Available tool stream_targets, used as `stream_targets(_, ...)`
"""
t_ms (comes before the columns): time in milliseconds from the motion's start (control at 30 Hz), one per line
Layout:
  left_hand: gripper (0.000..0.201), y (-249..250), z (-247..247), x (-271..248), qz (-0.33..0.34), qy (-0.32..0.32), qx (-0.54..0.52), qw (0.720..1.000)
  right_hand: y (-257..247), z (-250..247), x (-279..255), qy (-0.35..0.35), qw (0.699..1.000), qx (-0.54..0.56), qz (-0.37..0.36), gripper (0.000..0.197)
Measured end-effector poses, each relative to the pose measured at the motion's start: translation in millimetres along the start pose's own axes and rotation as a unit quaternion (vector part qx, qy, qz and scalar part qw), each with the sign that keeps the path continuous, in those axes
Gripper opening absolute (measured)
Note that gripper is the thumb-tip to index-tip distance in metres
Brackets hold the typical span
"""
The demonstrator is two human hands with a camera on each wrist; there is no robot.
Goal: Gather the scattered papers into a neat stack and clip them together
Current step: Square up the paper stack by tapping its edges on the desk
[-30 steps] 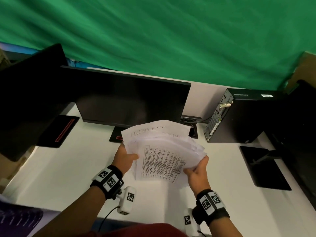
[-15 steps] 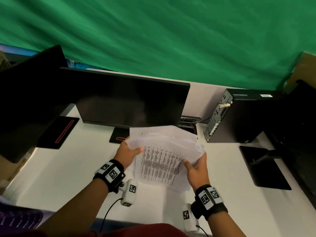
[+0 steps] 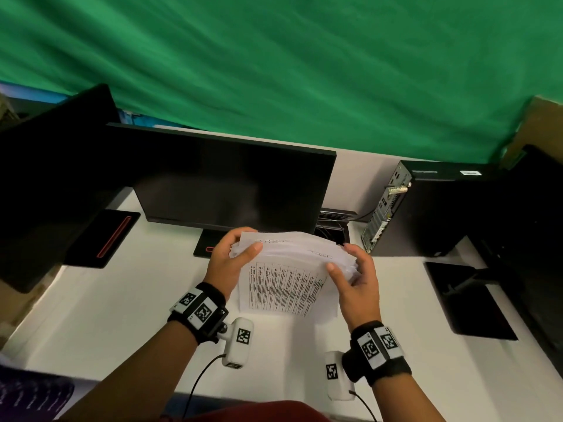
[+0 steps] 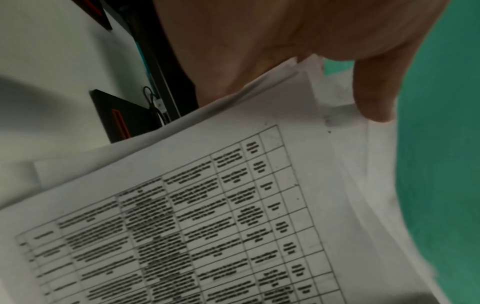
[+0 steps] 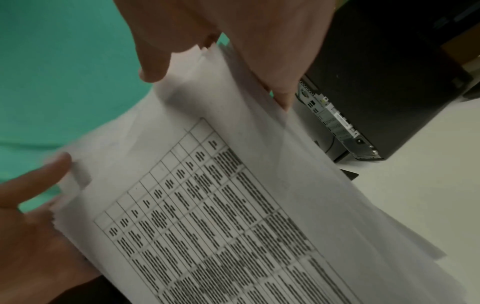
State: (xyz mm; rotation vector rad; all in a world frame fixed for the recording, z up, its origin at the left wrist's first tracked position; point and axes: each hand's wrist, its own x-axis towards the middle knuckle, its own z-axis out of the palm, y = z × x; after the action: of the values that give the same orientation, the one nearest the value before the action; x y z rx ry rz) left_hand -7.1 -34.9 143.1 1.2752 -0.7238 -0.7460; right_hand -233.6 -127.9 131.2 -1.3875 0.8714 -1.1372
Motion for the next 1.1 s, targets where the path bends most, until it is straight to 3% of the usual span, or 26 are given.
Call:
stream_targets(167, 0.009, 0, 8, 5, 0.018, 0.065, 0.075, 0.995, -4, 9, 7, 0.043, 0.998, -0.032, -0.012, 0.005)
stream_targets(367, 0.014, 1, 8, 4, -0.001, 0.080, 0.032, 0.996, -4, 10, 4, 0.065, 0.998, -0.016, -0.019, 0.019)
stream_targets(467, 0.008, 3, 10, 2, 0.015, 0.072, 0.030, 0.997, -6, 11, 4, 0.061, 0.998, -0.008, -0.011, 0.013)
stream_targets(533, 0.008, 2, 12, 2, 0.037, 0.090, 0.054, 0.994, -7, 12, 4, 0.067, 0.996, -0.045, -0.024, 0.007)
stream_targets(633, 0.008, 0, 14, 5, 0.049, 0.120, 0.106, 0.986, -9, 15, 5, 0.081, 0.994, -0.070, -0.035, 0.013)
stream_targets(767, 0.026, -1, 19, 9, 0.036, 0.169, 0.155, 0.973, -12, 18, 0, 0.051, 0.997, -0.059, -0.024, 0.012)
stream_targets(833, 0.043, -1, 21, 15, 0.024, 0.199, 0.166, 0.965, -14, 16, -4, 0.004, 0.997, -0.075, -0.031, 0.034)
stream_targets(967, 0.058, 6, 23, 28, -0.012, 0.255, 0.188, 0.948, -15, 0, -7, -0.163, 0.977, -0.136, -0.035, 0.113)
stream_targets(1033, 0.060, 9, 22, 33, -0.029, 0.275, 0.191, 0.942, -14, -9, -10, -0.220, 0.954, -0.203, -0.026, 0.126)
stream_targets(1100, 0.061, 9, 20, 35, -0.047, 0.284, 0.202, 0.936, -9, -14, -10, -0.209, 0.944, -0.253, -0.012, 0.114)
